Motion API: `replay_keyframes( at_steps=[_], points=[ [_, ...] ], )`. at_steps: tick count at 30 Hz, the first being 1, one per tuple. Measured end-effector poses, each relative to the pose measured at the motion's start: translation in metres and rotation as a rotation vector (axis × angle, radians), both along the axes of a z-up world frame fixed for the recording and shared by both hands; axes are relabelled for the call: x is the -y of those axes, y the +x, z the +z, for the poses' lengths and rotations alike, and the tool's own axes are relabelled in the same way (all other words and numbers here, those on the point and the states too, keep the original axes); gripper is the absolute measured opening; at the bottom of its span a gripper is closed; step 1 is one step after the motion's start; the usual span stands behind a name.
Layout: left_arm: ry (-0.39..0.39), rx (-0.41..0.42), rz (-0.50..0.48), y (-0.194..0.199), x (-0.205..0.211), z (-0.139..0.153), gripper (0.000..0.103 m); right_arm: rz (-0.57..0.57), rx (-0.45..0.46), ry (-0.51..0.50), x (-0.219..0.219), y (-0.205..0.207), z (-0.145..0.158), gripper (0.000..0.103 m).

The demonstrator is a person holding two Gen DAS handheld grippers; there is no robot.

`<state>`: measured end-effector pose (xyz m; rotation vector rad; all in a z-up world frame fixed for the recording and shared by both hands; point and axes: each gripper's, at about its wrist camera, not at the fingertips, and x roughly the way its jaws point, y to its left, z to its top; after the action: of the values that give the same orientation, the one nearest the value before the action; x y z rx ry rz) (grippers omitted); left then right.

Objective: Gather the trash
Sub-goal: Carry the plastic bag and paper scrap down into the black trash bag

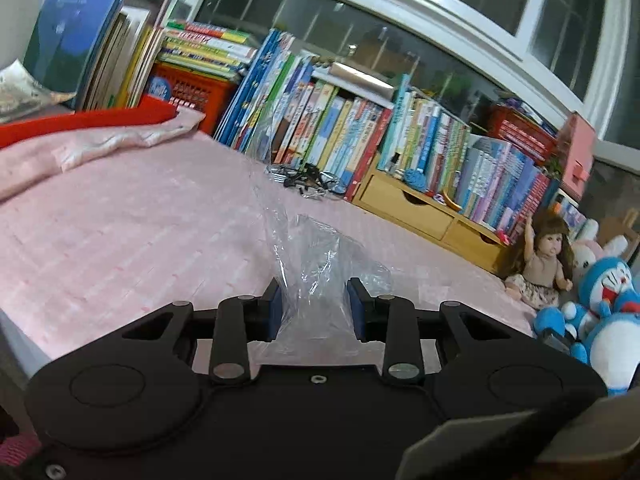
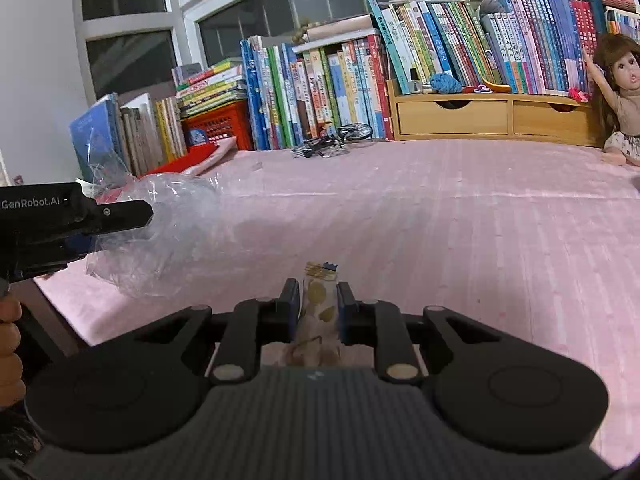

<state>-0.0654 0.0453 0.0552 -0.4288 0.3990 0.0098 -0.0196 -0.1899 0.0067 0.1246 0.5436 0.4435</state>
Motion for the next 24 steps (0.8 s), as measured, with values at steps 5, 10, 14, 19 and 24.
replay_keyframes(
  at_steps=[5, 10, 14, 19, 24],
  points=[
    [0.045, -0.003, -0.018, -0.025, 0.004, 0.003, 0.031, 0.015, 0.002, 0.026, 0.002, -0.019, 0.002, 0.024],
    [0.078, -0.003, -0.033, -0.048, 0.005, 0.002, 0.031, 0.031, -0.001, 0.045, 0.002, -0.037, 0.002, 0.024],
    [0.111, -0.005, -0.036, -0.066, 0.006, 0.0, 0.031, 0.04, 0.008, 0.047, 0.001, -0.054, 0.001, 0.024],
    [0.121, -0.024, -0.059, -0.084, 0.007, -0.003, 0.031, 0.051, 0.016, 0.052, 0.0, -0.074, 0.002, 0.024],
    [0.144, -0.046, -0.086, -0.1, 0.009, -0.007, 0.031, 0.055, 0.013, 0.063, 0.001, -0.092, 0.003, 0.024]
  ],
)
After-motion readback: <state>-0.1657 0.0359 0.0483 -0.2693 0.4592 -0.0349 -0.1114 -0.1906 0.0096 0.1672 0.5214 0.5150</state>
